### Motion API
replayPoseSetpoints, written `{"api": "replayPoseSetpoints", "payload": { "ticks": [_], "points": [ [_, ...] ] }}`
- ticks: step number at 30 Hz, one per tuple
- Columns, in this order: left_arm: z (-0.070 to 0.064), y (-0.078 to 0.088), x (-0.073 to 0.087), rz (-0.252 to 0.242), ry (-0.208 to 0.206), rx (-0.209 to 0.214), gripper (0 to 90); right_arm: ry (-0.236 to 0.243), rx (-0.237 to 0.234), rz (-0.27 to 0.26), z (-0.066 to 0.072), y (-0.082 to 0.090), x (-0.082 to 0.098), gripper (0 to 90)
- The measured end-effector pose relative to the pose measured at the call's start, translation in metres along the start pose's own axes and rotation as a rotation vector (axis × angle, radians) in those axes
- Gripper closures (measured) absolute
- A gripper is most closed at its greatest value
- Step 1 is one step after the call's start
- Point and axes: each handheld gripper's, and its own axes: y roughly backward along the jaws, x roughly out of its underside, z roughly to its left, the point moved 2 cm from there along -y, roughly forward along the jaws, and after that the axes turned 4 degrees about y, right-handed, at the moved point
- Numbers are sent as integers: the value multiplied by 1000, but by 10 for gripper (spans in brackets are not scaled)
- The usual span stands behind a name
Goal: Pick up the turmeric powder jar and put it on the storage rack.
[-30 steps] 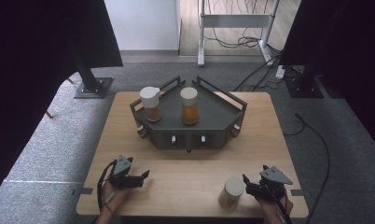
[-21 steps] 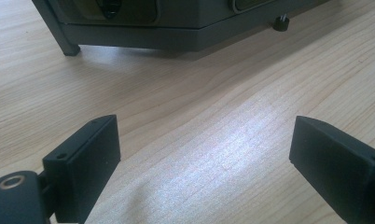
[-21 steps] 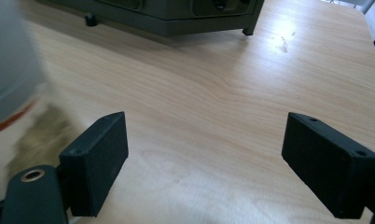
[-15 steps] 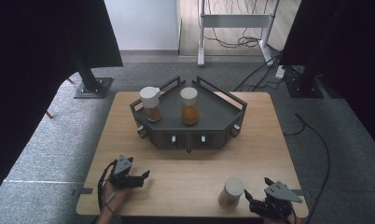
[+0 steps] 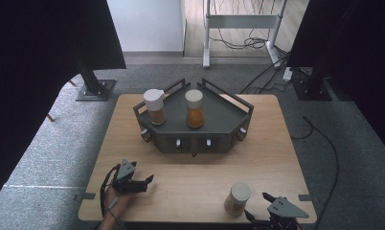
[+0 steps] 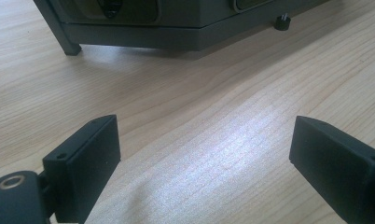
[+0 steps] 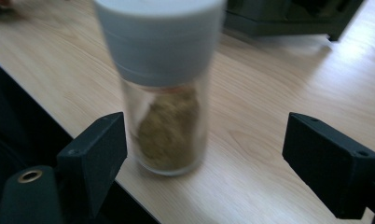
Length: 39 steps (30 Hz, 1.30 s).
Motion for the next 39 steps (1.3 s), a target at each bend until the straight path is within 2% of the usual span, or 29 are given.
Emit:
{"api": "replayPoseSetpoints", "payload": {
  "ticks": [4,9,19,24,28,32,39],
  "points": [
    [0,1,0,-1,-1,-1,88,6,-19,-26,3,-3,-5,127],
    [1,1,0,-2,1,0,88,12,-14,-40,7,-10,-11,129],
    [1,1,0,-1,0,0,88,-23,-23,-87,5,-26,-13,143],
    [1,1,0,-2,1,0,88,-23,-21,-102,7,-31,-16,156],
    [1,1,0,-1,-1,1,88,-18,-16,-116,8,-33,-16,202],
    [1,1,0,-1,-3,2,88,-32,-52,-135,3,-33,-14,326],
    [1,1,0,-2,-3,2,88,-28,-14,-123,12,-33,-19,332]
  ]
}}
